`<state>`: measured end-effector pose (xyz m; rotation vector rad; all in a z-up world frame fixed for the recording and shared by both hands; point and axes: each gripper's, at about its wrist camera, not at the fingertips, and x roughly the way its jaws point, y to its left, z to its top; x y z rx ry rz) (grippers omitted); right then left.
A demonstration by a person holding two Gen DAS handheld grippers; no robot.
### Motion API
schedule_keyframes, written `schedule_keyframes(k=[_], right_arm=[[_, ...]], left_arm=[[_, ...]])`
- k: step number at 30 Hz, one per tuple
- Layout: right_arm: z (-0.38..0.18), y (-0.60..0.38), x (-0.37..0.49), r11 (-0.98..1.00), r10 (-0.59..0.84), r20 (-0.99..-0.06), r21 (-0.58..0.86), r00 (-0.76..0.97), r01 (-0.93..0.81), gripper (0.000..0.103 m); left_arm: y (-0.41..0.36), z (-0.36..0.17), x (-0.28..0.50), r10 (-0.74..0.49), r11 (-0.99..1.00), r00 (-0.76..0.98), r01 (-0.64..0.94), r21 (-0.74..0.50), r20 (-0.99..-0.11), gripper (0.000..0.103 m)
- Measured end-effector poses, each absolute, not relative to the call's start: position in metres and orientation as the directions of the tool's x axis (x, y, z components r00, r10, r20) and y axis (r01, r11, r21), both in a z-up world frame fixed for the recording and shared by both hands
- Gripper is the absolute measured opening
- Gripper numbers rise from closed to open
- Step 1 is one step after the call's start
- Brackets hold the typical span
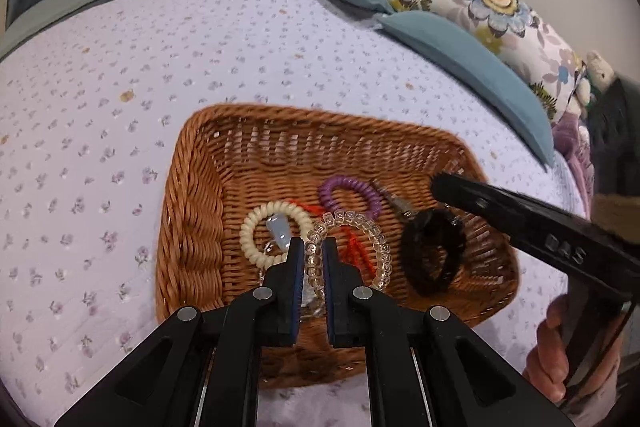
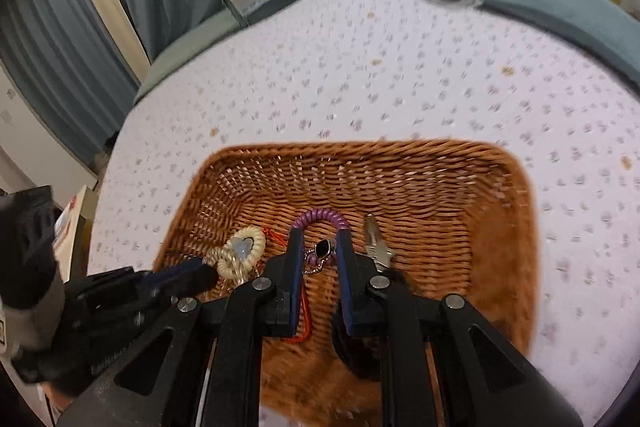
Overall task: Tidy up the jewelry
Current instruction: 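Open both grippers to drop the bead bracelet and charm into the basket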
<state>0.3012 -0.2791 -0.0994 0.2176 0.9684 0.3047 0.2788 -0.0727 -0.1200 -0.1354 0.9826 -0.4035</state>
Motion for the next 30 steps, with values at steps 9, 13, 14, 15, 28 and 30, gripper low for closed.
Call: schedule_keyframes(k=[9, 13, 14, 15, 28, 30], right_arm=[[-0.126, -0.269, 0.315, 0.938, 0.345, -0.815, 0.321, 0.465, -0.133, 0.019], [-0.129, -0.274, 0.315, 0.937, 0.346, -0.819, 0.329, 0.458, -0.118, 0.02], [-0.128, -0.276, 0.315, 0.937, 0.346, -0.818, 0.331, 0.459, -0.116, 0.02], [-0.129, -0.277, 0.314, 0.936, 0.347, -0.817, 0.334, 0.46, -0.114, 0.02], [-0.088, -0.293, 0.281, 0.938, 0.34, -0.78, 0.319, 0.526, -0.133, 0.036], [-0.071, -0.296, 0.263, 0.942, 0.332, -0.762, 0.302, 0.555, -0.149, 0.036]], left_arm=[[-0.079, -0.141, 0.283, -0.369, 0.924, 0.461, 0.275, -0.265, -0.807, 0.009], [-0.08, -0.145, 0.282, -0.364, 0.925, 0.45, 0.275, -0.261, -0.815, 0.009], [-0.081, -0.146, 0.282, -0.362, 0.926, 0.448, 0.275, -0.259, -0.817, 0.009], [-0.081, -0.147, 0.282, -0.36, 0.926, 0.446, 0.275, -0.258, -0.819, 0.009], [-0.081, -0.125, 0.265, -0.38, 0.917, 0.462, 0.302, -0.261, -0.801, 0.031], [-0.077, -0.11, 0.253, -0.39, 0.913, 0.484, 0.314, -0.261, -0.783, 0.031]])
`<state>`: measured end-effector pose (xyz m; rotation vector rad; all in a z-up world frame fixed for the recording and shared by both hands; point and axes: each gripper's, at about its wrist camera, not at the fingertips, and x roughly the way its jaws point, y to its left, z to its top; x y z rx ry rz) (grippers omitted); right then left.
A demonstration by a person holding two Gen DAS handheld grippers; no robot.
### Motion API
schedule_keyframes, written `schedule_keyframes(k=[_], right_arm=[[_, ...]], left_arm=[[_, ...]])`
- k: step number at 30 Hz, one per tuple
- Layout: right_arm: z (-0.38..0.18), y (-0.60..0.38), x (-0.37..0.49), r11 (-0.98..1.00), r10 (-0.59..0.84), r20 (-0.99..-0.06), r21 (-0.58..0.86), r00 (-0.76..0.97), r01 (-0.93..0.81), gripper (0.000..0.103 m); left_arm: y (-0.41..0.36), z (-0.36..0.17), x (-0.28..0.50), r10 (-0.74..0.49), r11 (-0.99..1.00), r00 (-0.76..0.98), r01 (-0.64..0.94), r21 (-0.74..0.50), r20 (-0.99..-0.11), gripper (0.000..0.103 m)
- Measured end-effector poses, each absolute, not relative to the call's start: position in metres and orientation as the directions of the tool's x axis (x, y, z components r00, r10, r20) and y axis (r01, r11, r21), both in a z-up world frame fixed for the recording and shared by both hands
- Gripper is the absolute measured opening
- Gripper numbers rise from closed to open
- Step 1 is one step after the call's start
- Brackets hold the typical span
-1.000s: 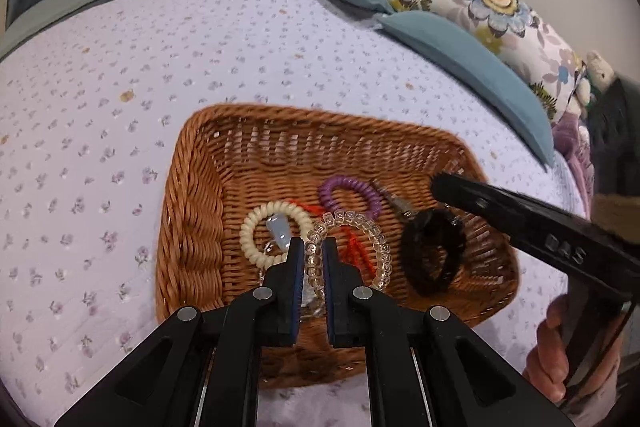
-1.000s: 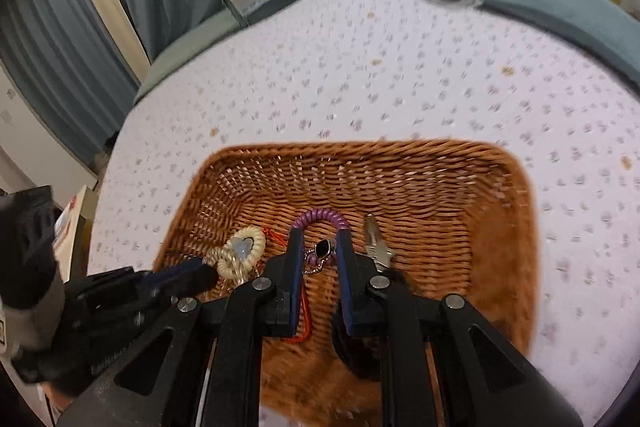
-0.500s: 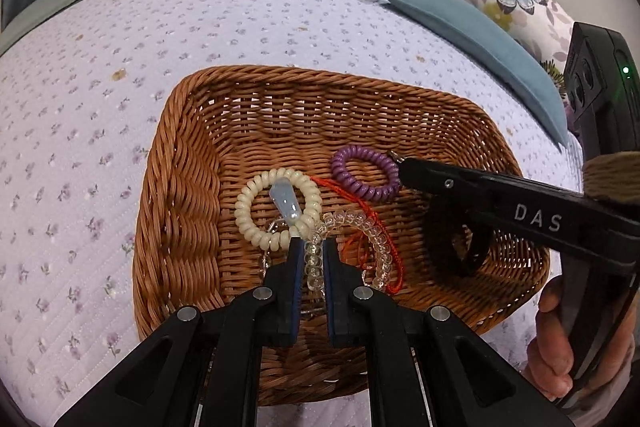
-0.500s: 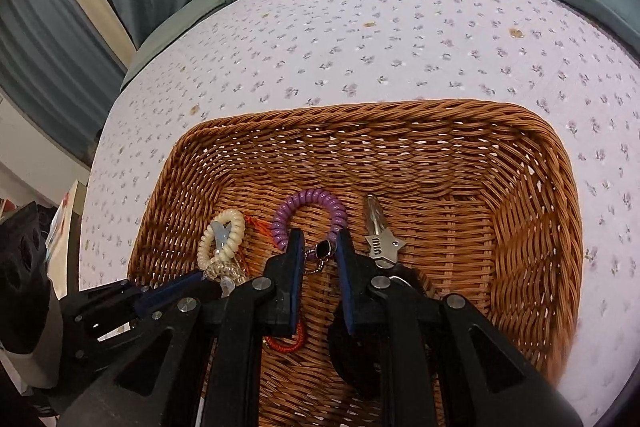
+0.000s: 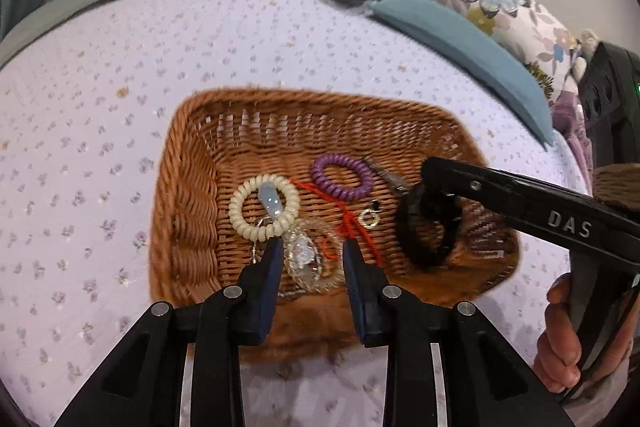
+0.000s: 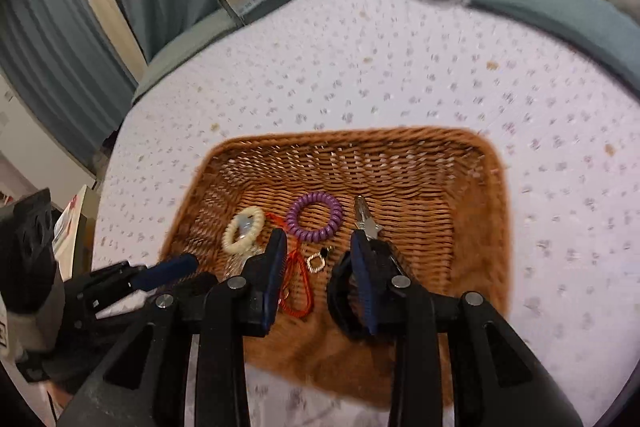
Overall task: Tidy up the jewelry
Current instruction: 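Open both grippers to drop the bead bracelet and charm into the basket, then grasp the silver hoop with pink gem with the left gripper while the right grasps the silver charm chain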
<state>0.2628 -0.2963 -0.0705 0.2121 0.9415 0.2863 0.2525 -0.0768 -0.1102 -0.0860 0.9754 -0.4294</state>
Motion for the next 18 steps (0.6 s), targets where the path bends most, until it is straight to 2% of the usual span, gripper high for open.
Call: schedule_keyframes(k=[4, 8, 10, 13, 18], right_arm=[[-0.04, -0.304, 0.218, 0.947, 0.321, -0.73, 0.266, 0.603, -0.183, 0.04], [-0.025, -0.313, 0.17, 0.947, 0.321, -0.712, 0.244, 0.625, -0.209, 0.041], [-0.022, -0.317, 0.143, 0.951, 0.31, -0.709, 0.225, 0.633, -0.214, 0.041], [-0.024, -0.321, 0.111, 0.954, 0.3, -0.708, 0.211, 0.639, -0.215, 0.041], [-0.037, -0.341, 0.073, 0.943, 0.327, -0.702, 0.283, 0.633, -0.173, 0.041]], left_arm=[[-0.068, -0.08, 0.225, -0.404, 0.907, 0.525, 0.333, -0.256, -0.749, 0.031], [-0.05, -0.052, 0.185, -0.433, 0.896, 0.556, 0.353, -0.269, -0.71, 0.032], [-0.04, -0.044, 0.162, -0.43, 0.898, 0.569, 0.352, -0.265, -0.701, 0.041], [-0.02, -0.042, 0.127, -0.417, 0.905, 0.579, 0.333, -0.264, -0.7, 0.044], [0.003, -0.058, 0.08, -0.394, 0.916, 0.563, 0.306, -0.26, -0.727, 0.044]])
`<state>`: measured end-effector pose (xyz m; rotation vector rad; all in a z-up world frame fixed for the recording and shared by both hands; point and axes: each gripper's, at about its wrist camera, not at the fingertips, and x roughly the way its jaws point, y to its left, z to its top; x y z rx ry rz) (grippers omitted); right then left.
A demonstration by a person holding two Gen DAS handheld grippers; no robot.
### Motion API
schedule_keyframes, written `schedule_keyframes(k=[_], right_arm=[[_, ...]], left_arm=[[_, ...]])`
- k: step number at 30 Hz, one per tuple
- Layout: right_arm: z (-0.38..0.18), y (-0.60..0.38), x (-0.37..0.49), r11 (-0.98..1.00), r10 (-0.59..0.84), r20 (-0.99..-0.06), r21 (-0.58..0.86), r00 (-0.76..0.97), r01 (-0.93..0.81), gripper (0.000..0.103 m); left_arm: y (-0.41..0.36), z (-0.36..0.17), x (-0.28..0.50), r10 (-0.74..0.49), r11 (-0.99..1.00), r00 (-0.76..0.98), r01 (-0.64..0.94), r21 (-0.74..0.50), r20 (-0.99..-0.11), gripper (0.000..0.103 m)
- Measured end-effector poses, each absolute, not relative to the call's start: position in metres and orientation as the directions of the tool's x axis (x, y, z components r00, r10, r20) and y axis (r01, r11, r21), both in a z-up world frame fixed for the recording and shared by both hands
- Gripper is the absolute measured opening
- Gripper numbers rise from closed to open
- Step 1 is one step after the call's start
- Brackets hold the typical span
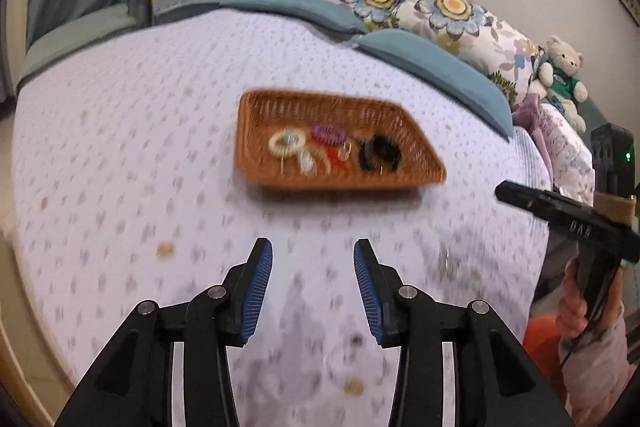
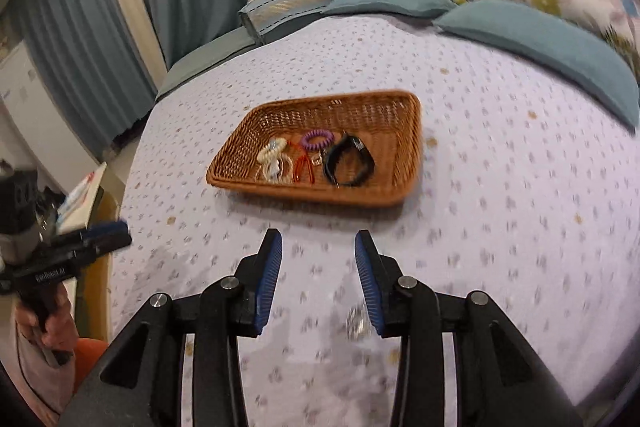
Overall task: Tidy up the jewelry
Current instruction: 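Grasp the silver hoop with pink gem with the left gripper while the right grasps the silver charm chain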
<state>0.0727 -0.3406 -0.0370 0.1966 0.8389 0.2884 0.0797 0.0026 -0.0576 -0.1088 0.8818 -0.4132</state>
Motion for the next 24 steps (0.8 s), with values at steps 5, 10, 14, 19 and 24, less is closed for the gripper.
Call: schedule_keyframes(k=[5, 10, 14, 19, 24], right_arm=[[-0.056, -0.36, 0.051, 0.938, 0.317, -0.71, 0.334, 0.628, -0.096, 0.041], [-0.079, -0.369, 0.041, 0.946, 0.278, -0.75, 0.324, 0.6, -0.034, 0.041], [-0.1, -0.37, 0.04, 0.943, 0.284, -0.781, 0.333, 0.556, -0.014, 0.041], [-0.121, -0.353, 0.042, 0.951, 0.279, -0.822, 0.307, 0.497, -0.027, 0.041], [-0.137, -0.349, 0.053, 0.957, 0.253, -0.85, 0.29, 0.461, 0.011, 0.045]], left_arm=[[0.009, -0.084, 0.053, -0.403, 0.914, 0.527, 0.278, -0.296, -0.748, 0.044], [-0.008, -0.107, 0.043, -0.391, 0.914, 0.478, 0.303, -0.27, -0.787, 0.044], [-0.026, -0.12, 0.038, -0.385, 0.902, 0.434, 0.365, -0.232, -0.814, 0.044], [-0.037, -0.137, 0.039, -0.365, 0.897, 0.394, 0.392, -0.206, -0.843, 0.044], [-0.038, -0.146, 0.047, -0.351, 0.9, 0.367, 0.386, -0.202, -0.861, 0.043]])
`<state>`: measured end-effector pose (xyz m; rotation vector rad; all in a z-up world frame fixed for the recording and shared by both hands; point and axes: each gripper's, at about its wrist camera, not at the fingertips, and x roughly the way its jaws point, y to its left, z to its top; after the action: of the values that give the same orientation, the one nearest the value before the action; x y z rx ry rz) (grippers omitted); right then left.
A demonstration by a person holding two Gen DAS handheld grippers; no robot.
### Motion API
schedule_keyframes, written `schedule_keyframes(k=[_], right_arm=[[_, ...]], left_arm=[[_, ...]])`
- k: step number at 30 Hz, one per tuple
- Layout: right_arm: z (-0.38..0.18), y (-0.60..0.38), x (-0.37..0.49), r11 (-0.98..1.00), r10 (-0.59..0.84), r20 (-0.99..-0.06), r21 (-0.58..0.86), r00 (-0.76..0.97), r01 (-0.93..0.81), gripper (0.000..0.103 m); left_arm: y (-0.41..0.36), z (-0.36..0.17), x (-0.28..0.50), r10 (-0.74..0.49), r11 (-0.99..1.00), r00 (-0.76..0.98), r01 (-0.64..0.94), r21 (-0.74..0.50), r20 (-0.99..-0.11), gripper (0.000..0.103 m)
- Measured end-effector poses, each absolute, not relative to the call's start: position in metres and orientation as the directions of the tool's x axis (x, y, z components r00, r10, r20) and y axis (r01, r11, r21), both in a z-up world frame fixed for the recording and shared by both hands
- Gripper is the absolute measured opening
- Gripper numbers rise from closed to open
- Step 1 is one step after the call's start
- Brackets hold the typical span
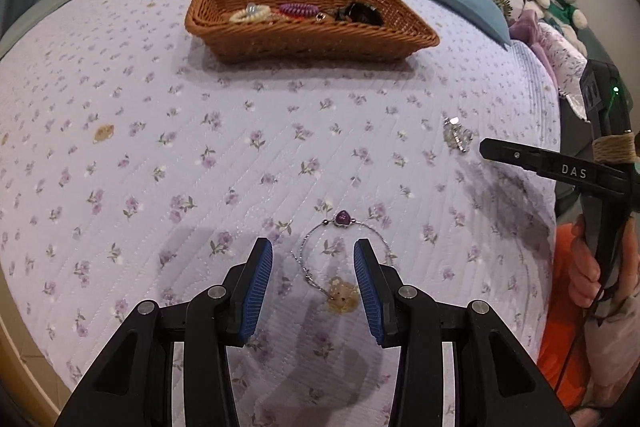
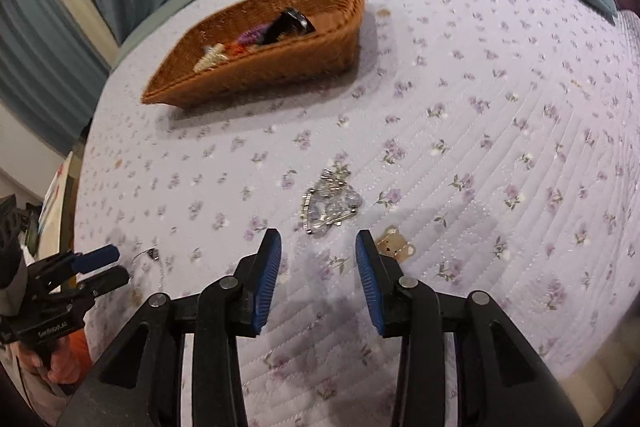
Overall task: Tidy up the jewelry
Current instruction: 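Grasp the silver hoop with pink gem with the left gripper while the right grasps the silver charm chain, then lift and carry the hoop and charm chain over the basket with both grippers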
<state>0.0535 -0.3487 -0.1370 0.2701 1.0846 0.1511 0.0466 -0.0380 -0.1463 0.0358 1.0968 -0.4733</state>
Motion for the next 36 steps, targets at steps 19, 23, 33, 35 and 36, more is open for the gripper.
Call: schedule_keyframes(k=[19, 23, 33, 35, 36], right_arm=[[-0.156, -0.317, 0.093, 0.993, 0.104, -0.877, 0.115, 0.469, -0.005, 0.065], [-0.157, -0.311, 0.094, 0.997, 0.071, -0.874, 0.073, 0.481, -0.015, 0.063], [-0.151, -0.315, 0.088, 0.992, 0.126, -0.851, 0.122, 0.51, -0.042, 0.025], [-0.147, -0.315, 0.084, 0.987, 0.157, -0.839, 0.148, 0.521, -0.059, 0.022], [-0.144, -0.315, 0.082, 0.984, 0.175, -0.832, 0.161, 0.527, -0.072, 0.022]], left_arm=[[-0.073, -0.163, 0.074, -0.299, 0.838, 0.311, 0.537, -0.093, -0.902, 0.043], [-0.08, -0.164, 0.072, -0.308, 0.819, 0.319, 0.568, -0.08, -0.896, 0.041], [-0.085, -0.164, 0.069, -0.365, 0.802, 0.308, 0.583, -0.129, -0.879, 0.01], [-0.08, -0.162, 0.069, -0.376, 0.809, 0.311, 0.569, -0.146, -0.873, 0.01], [-0.077, -0.16, 0.07, -0.38, 0.815, 0.318, 0.559, -0.152, -0.868, 0.01]])
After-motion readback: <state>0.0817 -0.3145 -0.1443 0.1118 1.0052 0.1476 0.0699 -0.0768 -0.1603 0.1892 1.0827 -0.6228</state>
